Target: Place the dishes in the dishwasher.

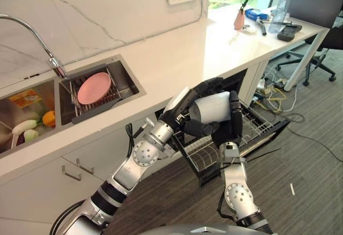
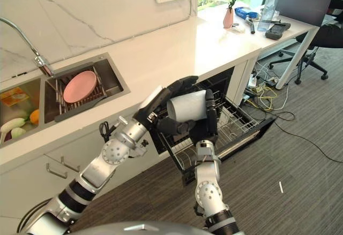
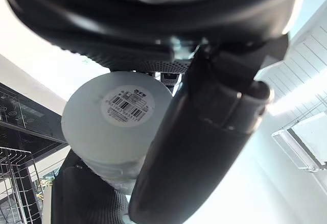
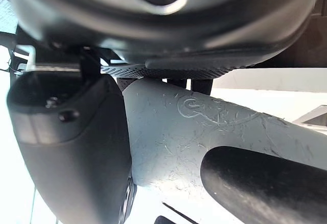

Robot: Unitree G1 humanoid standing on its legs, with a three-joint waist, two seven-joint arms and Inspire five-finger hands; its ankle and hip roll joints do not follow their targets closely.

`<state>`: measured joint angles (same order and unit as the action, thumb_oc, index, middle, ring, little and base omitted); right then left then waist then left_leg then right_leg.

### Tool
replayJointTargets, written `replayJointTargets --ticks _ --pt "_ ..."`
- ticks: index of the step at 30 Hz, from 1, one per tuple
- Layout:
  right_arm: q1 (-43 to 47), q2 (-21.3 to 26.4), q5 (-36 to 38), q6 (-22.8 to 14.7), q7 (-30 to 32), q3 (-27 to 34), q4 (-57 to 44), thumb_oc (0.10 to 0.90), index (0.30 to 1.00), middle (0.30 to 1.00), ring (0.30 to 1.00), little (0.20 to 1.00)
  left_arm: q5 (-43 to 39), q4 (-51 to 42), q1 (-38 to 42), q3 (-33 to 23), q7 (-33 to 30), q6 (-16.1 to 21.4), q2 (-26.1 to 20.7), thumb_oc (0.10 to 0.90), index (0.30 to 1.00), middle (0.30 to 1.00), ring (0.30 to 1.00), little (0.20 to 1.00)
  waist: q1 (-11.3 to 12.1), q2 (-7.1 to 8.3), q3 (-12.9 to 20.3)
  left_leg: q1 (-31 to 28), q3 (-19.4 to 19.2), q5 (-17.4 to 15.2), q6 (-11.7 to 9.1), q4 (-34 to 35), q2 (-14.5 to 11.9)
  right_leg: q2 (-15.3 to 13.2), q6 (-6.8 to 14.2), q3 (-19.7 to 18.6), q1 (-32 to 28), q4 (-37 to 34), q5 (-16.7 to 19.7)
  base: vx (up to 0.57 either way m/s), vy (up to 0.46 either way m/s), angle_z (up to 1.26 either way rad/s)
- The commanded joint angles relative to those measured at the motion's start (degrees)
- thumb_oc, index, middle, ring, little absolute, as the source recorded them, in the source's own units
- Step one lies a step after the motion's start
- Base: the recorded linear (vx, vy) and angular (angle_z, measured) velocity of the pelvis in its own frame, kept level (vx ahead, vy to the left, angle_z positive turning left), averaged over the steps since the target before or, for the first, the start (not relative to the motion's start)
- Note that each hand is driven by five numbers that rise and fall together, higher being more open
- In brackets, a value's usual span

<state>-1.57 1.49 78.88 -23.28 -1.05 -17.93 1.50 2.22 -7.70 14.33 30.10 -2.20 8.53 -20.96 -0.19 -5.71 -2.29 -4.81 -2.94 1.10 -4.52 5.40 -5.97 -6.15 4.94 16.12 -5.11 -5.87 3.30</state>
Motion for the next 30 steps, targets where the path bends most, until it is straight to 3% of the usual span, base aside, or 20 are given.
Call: replayJointTargets --ticks 1,10,26,30 --pt "9.24 -9.30 -0.84 -5.43 -7.39 3.15 -13.50 0.400 0.300 0.300 0.300 0.300 -1.96 -4.46 1.75 4.94 1.42 4.64 -0.14 0.800 0.900 0.900 0.900 0.900 -0.19 3.39 1.82 -3.30 -0.42 -1.92 -2.86 -0.40 -1.36 -3.98 4.37 -1.95 -5.97 0.87 -4.70 0.00 0.000 0.00" --pt "9.35 -9.29 -2.32 -9.44 -6.93 7.67 -15.29 0.400 0.300 0.300 0.300 0.300 -2.17 -5.58 -0.63 3.90 1.40 4.46 -0.72 0.800 0.900 0.900 0.900 0.900 0.00 3.32 1.86 -3.16 -0.07 -1.93 -2.74 -0.40 -1.12 -3.99 4.36 -1.66 -6.02 0.87 -4.81 0.00 0.003 0.02" --pt "7.61 -6.97 -3.98 -10.34 -6.62 14.21 -18.48 0.400 0.300 0.300 0.300 0.300 -3.22 -6.82 -7.73 -1.39 -0.18 3.98 -1.65 0.800 0.900 0.900 0.900 0.900 0.34 4.02 1.74 -2.73 0.29 -1.86 -2.87 -0.40 -1.24 -3.80 4.35 -1.34 -5.89 0.87 -4.78 0.00 0.000 0.01" --pt "6.37 -5.03 -5.85 -8.97 -6.71 16.74 -16.91 0.400 0.300 0.300 0.300 0.300 -4.29 -6.52 -10.15 -2.08 0.14 3.99 -1.60 0.800 0.900 0.900 0.900 0.900 0.32 4.18 1.58 -2.50 0.52 -1.75 -2.95 -0.40 -1.37 -3.70 4.33 -1.03 -5.83 0.87 -4.70 0.00 0.000 0.00"
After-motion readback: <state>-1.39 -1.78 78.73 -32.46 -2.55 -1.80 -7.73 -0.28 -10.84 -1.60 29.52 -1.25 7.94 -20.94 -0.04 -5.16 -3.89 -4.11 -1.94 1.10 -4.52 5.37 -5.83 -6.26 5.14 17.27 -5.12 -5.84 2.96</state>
